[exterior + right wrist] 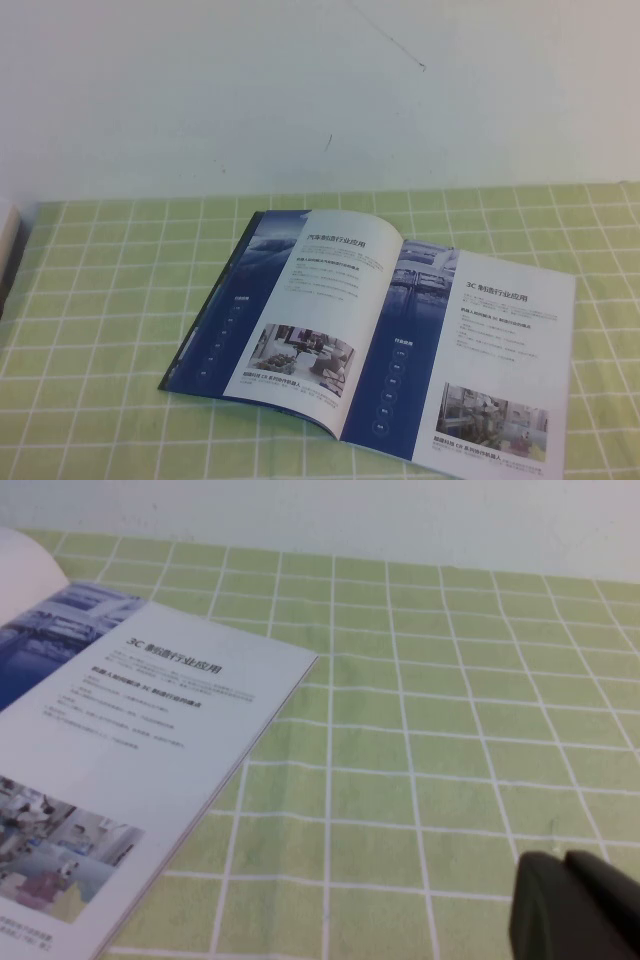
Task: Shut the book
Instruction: 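Close the open booklet and leave it lying on the table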
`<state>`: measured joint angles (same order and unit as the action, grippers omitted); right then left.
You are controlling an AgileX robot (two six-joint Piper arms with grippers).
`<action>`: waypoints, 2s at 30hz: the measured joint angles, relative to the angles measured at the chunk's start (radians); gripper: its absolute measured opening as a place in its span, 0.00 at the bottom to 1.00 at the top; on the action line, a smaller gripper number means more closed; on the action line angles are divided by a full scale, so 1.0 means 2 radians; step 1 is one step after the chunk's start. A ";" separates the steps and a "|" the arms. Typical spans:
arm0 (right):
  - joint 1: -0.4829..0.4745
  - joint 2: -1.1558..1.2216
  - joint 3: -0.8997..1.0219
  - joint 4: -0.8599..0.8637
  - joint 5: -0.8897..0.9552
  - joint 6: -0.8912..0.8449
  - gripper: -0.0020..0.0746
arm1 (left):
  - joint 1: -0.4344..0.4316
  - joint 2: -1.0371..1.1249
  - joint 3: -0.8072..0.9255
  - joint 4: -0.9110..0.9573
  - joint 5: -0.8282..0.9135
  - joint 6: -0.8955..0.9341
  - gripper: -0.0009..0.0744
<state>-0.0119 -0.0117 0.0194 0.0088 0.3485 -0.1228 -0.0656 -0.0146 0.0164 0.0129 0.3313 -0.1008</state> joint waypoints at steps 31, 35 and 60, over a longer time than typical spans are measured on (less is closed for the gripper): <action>0.000 0.000 0.000 0.000 0.000 0.000 0.02 | 0.000 0.000 0.000 0.000 0.000 0.000 0.01; 0.000 0.000 0.000 0.000 0.000 0.000 0.02 | 0.000 0.000 0.000 0.000 0.000 0.000 0.01; 0.000 0.000 0.000 0.000 -0.004 0.000 0.02 | 0.000 0.000 0.000 0.022 -0.003 0.007 0.01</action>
<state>-0.0119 -0.0117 0.0194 0.0088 0.3406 -0.1228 -0.0656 -0.0146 0.0164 0.0562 0.3247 -0.0858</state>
